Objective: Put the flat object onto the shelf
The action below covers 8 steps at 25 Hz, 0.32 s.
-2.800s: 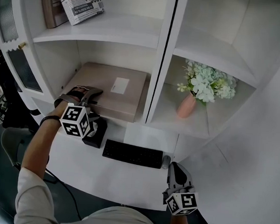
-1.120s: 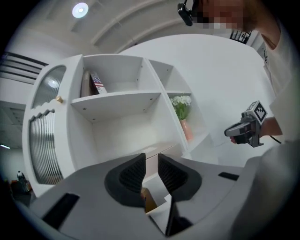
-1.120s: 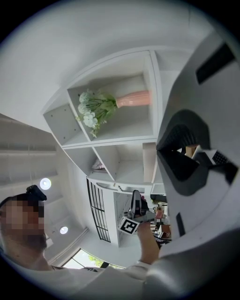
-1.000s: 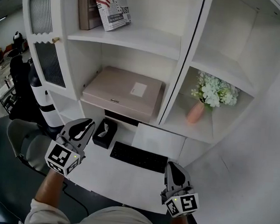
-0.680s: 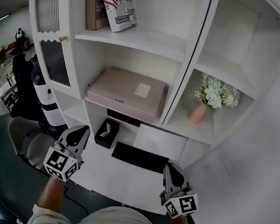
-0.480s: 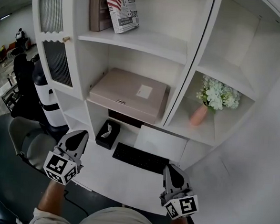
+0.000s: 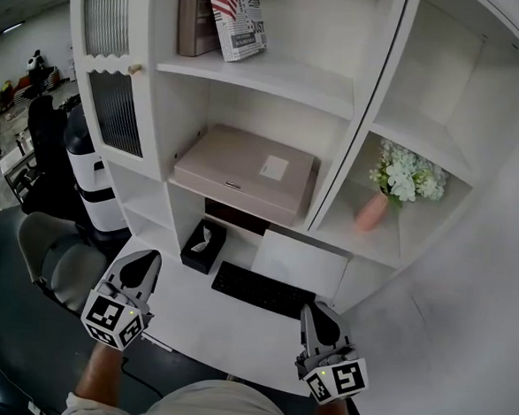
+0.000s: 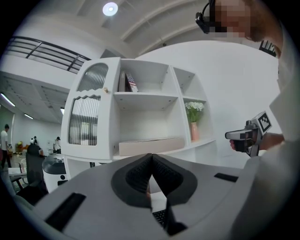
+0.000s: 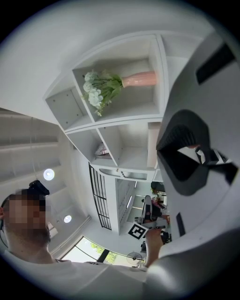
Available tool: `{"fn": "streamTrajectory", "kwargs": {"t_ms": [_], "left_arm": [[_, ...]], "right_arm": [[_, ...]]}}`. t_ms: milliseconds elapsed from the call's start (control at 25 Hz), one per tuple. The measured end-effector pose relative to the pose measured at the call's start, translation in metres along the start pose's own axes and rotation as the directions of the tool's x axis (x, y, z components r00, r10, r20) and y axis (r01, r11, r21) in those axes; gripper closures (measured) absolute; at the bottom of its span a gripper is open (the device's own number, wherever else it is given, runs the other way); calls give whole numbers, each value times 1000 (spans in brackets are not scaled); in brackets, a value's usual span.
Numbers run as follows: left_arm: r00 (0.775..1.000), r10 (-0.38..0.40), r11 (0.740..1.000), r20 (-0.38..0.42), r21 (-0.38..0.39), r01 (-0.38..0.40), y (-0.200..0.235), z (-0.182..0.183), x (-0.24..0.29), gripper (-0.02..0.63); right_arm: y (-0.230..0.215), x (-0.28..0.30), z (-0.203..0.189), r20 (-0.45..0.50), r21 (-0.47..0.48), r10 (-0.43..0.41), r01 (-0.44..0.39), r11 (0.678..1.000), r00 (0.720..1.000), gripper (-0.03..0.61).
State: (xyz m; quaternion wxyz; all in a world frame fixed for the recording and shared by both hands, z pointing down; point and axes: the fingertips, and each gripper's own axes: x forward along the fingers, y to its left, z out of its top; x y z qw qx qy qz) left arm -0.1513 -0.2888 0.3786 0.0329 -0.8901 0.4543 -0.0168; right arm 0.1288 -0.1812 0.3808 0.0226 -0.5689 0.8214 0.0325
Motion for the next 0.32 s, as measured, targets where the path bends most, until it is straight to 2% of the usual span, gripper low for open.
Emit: {"fn": "streamTrajectory", "kwargs": {"t_ms": [320], "left_arm": [[1000,1,1000,-10,-5,-1,-1,-12,-13,612]], "right_arm": [[11,3,1,8,-9,10,-10,1000,1000,575]]}}
